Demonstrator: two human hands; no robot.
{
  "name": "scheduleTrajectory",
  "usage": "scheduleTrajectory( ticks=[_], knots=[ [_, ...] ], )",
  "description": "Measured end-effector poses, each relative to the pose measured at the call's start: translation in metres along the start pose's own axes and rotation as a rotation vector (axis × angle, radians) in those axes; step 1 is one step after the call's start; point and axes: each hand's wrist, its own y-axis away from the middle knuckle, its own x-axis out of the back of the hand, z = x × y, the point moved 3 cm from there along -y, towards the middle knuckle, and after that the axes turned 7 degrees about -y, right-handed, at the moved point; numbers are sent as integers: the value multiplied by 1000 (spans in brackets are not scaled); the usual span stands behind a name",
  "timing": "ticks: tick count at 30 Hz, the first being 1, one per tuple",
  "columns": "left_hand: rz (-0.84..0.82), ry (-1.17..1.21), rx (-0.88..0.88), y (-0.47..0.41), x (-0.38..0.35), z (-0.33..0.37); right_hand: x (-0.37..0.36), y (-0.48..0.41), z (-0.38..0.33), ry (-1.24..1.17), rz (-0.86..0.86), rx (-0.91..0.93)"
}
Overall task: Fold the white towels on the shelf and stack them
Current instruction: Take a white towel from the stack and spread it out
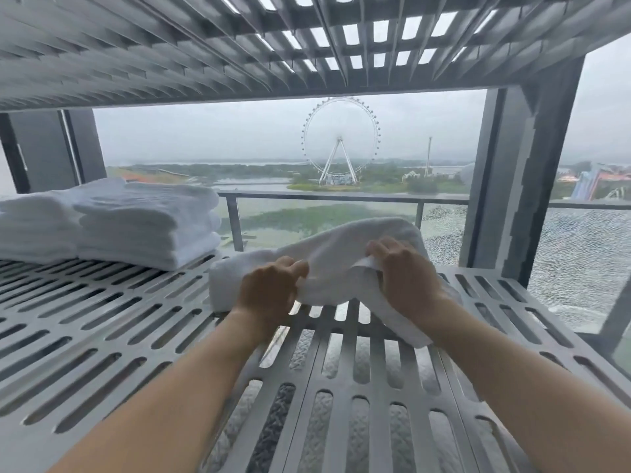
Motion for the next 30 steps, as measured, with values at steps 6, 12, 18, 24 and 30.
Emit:
scheduleTrajectory(
  ticks=[6,12,18,24,30],
  knots=[
    [500,266,105,-5,46,-29,47,-17,7,-135,440,-8],
    [12,103,114,-1,0,-25,3,-10,4,-299,-88,22],
    [-362,117,-37,5,-30,-25,-29,5,-2,-14,-300,131],
    [-272,151,-76,5,-24,-21,-37,13,11,34,-197,69],
    [-33,132,-144,8,-4,-7,-22,25,10,-88,14,18]
  ],
)
